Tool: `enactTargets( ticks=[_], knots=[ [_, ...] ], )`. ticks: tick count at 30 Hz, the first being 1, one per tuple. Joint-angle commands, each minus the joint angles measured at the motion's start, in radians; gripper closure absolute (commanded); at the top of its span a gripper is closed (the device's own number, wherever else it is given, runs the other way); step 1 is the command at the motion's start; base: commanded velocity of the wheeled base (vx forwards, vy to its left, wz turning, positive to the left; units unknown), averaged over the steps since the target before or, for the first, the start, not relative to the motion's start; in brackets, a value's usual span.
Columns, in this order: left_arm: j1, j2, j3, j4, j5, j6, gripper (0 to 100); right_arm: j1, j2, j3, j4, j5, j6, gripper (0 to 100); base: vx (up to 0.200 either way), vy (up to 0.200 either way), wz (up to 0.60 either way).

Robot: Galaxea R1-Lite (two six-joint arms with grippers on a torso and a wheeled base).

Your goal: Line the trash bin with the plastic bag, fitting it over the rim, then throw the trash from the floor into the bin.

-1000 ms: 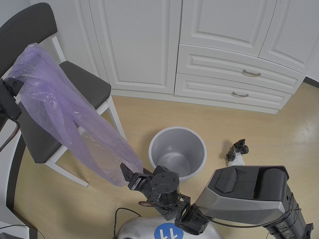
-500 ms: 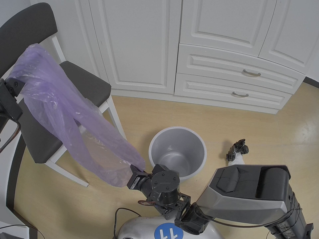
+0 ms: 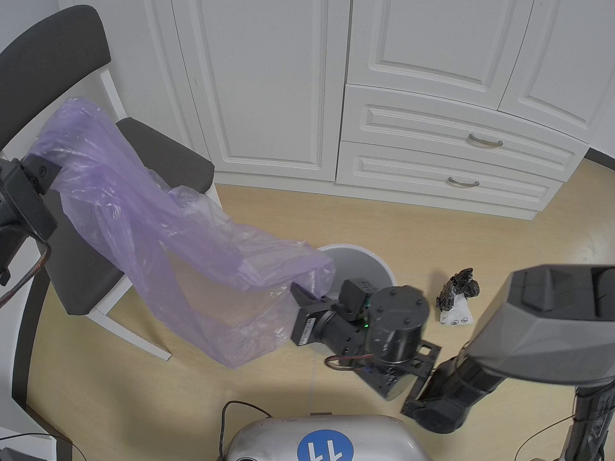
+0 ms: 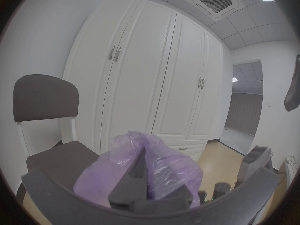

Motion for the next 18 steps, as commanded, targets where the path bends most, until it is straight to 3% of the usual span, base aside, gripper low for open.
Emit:
enactTargets(
  ticks=[1, 2, 5, 11, 18],
  knots=[
    [-0.022, 0.101, 0.031, 0.002, 0.001, 0.005, 100, -0.163, -0.325, 0.278, 0.03, 0.141, -0.246, 100, 0.0, 0.0, 0.0],
    [-0.061, 0.137, 0.035, -0.001, 0.005, 0.02, 100, -0.22, -0.405, 0.336, 0.062, 0.198, -0.324, 100, 0.0, 0.0, 0.0],
    [-0.099, 0.213, 0.037, -0.01, 0.05, 0.028, 100, -0.29, -0.541, 0.377, 0.146, 0.248, -0.367, 100, 0.0, 0.0, 0.0],
    [-0.117, 0.357, 0.069, -0.038, 0.07, 0.025, 100, -0.349, -0.722, 0.377, 0.303, 0.248, -0.406, 100, 0.0, 0.0, 0.0],
    [-0.09, 0.369, 0.094, -0.119, 0.074, 0.025, 100, -0.378, -0.758, 0.39, 0.303, 0.242, -0.476, 100, 0.0, 0.0, 0.0]
  ],
)
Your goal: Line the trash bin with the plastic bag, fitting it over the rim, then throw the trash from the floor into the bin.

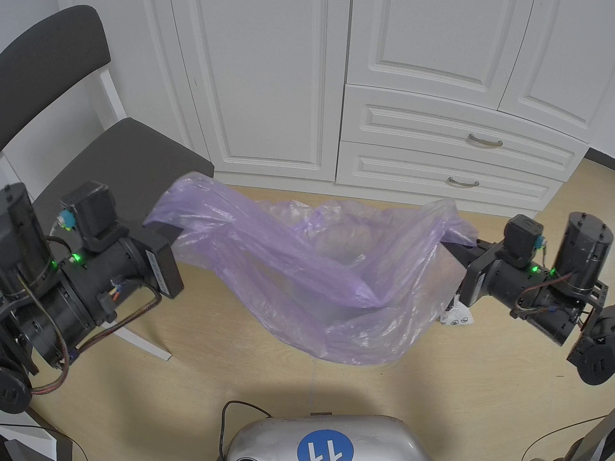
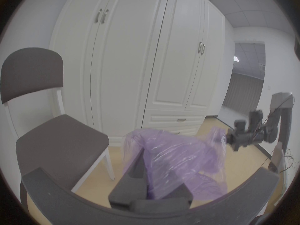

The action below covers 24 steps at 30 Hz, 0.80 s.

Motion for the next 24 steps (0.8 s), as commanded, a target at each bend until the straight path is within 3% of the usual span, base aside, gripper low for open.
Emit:
enactTargets(
  ticks=[1, 6, 12, 16, 24],
  knots=[
    [0.01, 0.062, 0.022, -0.014, 0.005, 0.001, 100, -0.031, -0.103, 0.026, 0.009, 0.0, -0.034, 100, 0.0, 0.0, 0.0],
    [0.046, 0.06, 0.022, -0.01, 0.005, 0.003, 100, -0.078, -0.113, 0.071, 0.015, -0.021, -0.167, 100, 0.0, 0.0, 0.0],
    [0.075, 0.072, 0.028, -0.008, 0.005, 0.008, 100, -0.114, -0.114, 0.077, 0.018, -0.069, -0.195, 100, 0.0, 0.0, 0.0],
    [0.108, 0.072, 0.026, -0.005, 0.003, 0.011, 100, -0.153, -0.116, 0.102, 0.018, -0.076, -0.272, 100, 0.0, 0.0, 0.0],
    [0.158, 0.071, 0.025, -0.005, 0.001, 0.015, 100, -0.169, -0.113, 0.135, 0.018, -0.139, -0.347, 100, 0.0, 0.0, 0.0]
  ],
)
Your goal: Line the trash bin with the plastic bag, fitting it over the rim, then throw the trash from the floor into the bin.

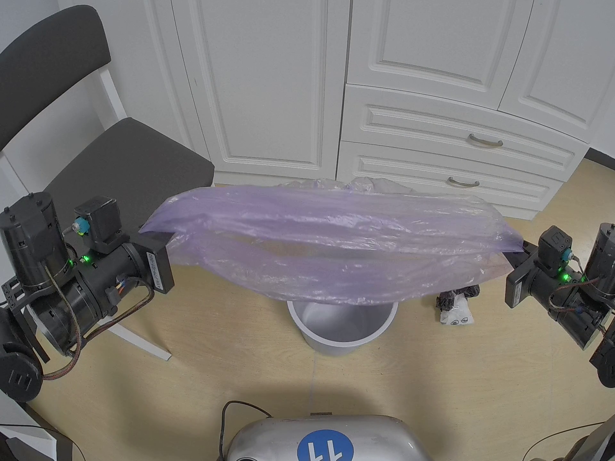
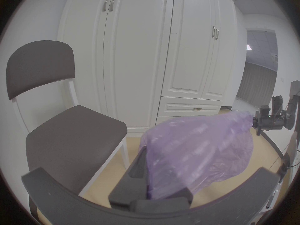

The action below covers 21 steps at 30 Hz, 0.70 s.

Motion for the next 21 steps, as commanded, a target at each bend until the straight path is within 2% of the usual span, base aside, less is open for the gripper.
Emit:
enactTargets(
  ticks=[1, 8, 13, 21],
  knots=[
    [0.033, 0.003, -0.005, 0.002, -0.002, 0.001, 100, -0.014, 0.0, 0.026, 0.0, -0.019, -0.038, 100, 0.0, 0.0, 0.0],
    [0.065, 0.005, -0.008, 0.005, -0.005, 0.012, 100, -0.019, 0.002, 0.04, 0.0, -0.022, -0.055, 100, 0.0, 0.0, 0.0],
    [0.082, 0.005, -0.006, 0.003, -0.007, 0.015, 100, -0.046, -0.001, 0.06, -0.003, -0.022, -0.104, 100, 0.0, 0.0, 0.0],
    [0.073, 0.005, 0.0, 0.0, -0.007, 0.018, 100, -0.031, -0.028, 0.073, -0.011, -0.004, -0.106, 100, 0.0, 0.0, 0.0]
  ],
)
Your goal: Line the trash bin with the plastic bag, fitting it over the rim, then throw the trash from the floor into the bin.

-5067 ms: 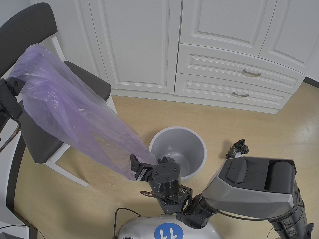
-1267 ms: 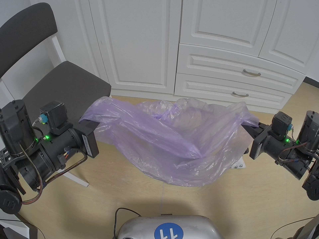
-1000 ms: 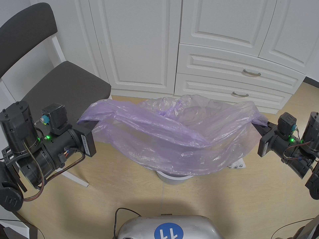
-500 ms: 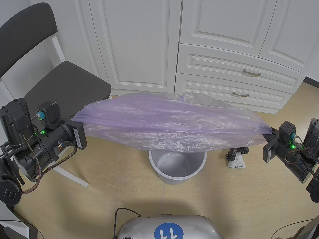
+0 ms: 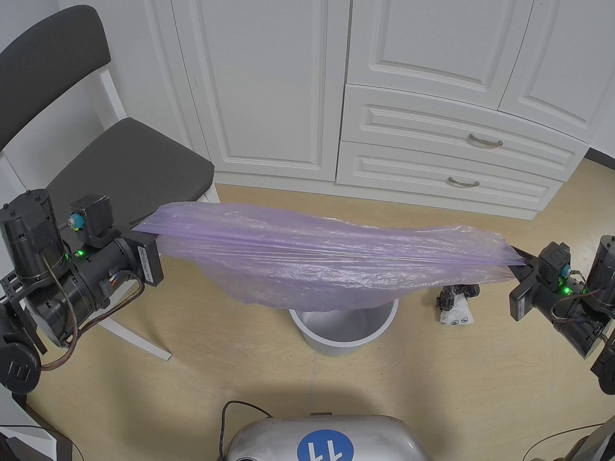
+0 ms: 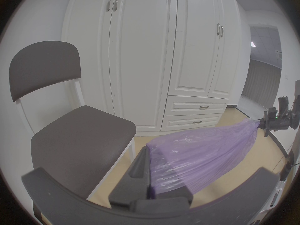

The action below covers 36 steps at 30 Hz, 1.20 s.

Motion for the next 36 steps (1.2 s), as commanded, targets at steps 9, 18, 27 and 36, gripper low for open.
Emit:
enactTargets(
  ticks=[9, 18, 27, 36],
  knots=[
    [-0.118, 0.002, 0.005, -0.014, 0.005, 0.033, 100, 0.132, -0.007, 0.001, -0.134, 0.032, 0.093, 100, 0.0, 0.0, 0.0],
    [-0.374, 0.014, 0.025, -0.125, 0.057, 0.031, 100, 0.316, -0.018, 0.01, -0.254, 0.145, 0.222, 100, 0.0, 0.0, 0.0],
    [-0.512, 0.315, -0.006, -0.405, 0.132, 0.008, 100, 0.465, 0.048, 0.011, -0.251, 0.137, 0.276, 100, 0.0, 0.0, 0.0],
    [-0.431, 0.551, -0.231, -0.531, 0.147, -0.035, 100, 0.463, 0.151, -0.033, -0.248, 0.136, 0.374, 100, 0.0, 0.0, 0.0]
  ],
)
